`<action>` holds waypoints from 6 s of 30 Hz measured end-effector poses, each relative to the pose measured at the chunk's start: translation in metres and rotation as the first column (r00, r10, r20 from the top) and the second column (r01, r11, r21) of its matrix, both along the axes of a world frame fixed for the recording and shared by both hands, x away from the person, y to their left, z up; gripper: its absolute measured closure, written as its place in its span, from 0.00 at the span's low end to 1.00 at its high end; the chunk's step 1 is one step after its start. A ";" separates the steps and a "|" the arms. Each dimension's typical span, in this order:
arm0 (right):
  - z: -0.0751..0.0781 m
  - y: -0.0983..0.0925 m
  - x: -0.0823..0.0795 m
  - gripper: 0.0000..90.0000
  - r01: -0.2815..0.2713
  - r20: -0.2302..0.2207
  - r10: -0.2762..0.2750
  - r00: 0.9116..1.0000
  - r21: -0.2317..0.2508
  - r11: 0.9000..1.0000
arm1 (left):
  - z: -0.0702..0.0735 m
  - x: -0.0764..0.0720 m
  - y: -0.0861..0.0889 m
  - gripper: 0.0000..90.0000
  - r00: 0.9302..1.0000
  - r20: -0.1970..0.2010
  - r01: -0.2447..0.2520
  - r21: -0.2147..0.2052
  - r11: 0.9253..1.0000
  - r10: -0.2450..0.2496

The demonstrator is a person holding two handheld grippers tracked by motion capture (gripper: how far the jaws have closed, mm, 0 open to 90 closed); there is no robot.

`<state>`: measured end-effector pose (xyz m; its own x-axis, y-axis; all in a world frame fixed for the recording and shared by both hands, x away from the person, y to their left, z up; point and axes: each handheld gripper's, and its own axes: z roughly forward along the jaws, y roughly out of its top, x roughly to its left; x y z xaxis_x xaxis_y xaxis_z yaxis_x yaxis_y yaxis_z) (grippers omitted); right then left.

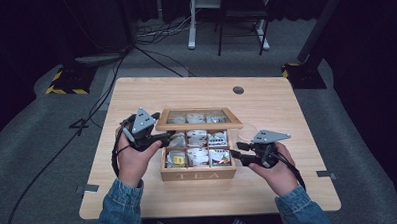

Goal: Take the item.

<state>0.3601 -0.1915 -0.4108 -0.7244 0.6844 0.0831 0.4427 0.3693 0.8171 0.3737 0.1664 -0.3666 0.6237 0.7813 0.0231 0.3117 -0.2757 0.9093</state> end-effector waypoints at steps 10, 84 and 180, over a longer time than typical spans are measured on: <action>0.006 0.057 0.004 0.68 -0.087 0.013 0.088 0.996 -0.094 0.992 | 0.005 0.008 -0.002 0.34 0.999 0.006 0.032 0.001 0.999 -0.032; -0.023 0.180 0.014 0.87 -0.227 -0.018 0.227 0.974 -0.168 0.959 | 0.008 0.022 -0.006 0.34 0.994 0.039 0.098 -0.017 0.995 -0.098; 0.024 -0.012 0.044 0.97 0.244 0.124 -0.244 0.962 0.016 0.970 | 0.006 0.022 -0.012 0.33 0.994 0.031 0.106 -0.001 0.994 -0.106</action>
<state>0.4038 -0.2031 -0.3864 -0.5403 0.8414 0.0038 0.4146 0.2624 0.8713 0.3959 0.1548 -0.3604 0.7022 0.7107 0.0421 0.2522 -0.3036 0.9188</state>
